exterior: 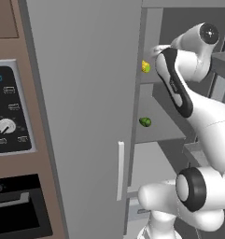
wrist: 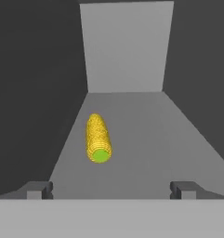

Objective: Take the corn and avocado out of the freezer and place them in the tupperware container on the counter. Then put the tupperware containing the vegetables back in the freezer.

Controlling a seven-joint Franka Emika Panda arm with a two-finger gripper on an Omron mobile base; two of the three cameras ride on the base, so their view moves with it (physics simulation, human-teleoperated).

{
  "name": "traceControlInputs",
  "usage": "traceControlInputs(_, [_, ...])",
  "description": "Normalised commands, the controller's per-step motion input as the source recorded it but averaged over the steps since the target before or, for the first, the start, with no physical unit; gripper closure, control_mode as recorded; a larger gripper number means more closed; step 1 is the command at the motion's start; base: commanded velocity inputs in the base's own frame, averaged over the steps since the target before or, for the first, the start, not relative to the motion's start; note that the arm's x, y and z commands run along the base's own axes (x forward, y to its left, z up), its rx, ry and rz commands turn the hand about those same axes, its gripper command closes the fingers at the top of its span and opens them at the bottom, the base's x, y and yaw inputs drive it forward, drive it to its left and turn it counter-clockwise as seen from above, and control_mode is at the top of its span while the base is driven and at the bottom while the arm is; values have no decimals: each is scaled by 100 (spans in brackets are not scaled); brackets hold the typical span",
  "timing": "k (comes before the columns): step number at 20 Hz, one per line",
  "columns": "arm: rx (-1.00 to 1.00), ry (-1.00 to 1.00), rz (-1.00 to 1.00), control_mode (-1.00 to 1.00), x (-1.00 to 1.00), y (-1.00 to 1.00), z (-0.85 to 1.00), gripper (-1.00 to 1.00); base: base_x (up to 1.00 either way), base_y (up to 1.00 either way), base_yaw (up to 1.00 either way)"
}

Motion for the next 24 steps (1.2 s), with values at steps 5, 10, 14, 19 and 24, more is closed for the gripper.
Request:
traceControlInputs(5, [11,0,15,-100,36,-13,0,-100,0,0,0])
traceControlInputs(10, [5,0,13,-100,36,-2,0,-100,0,0,0])
traceControlInputs(14, [0,0,5,-100,33,0,0,-100,0,0,0])
traceControlInputs(19, [0,3,1,-100,25,0,0,-100,0,0,0])
traceControlInputs(24, [-2,0,0,-100,-2,0,0,-100,0,0,0])
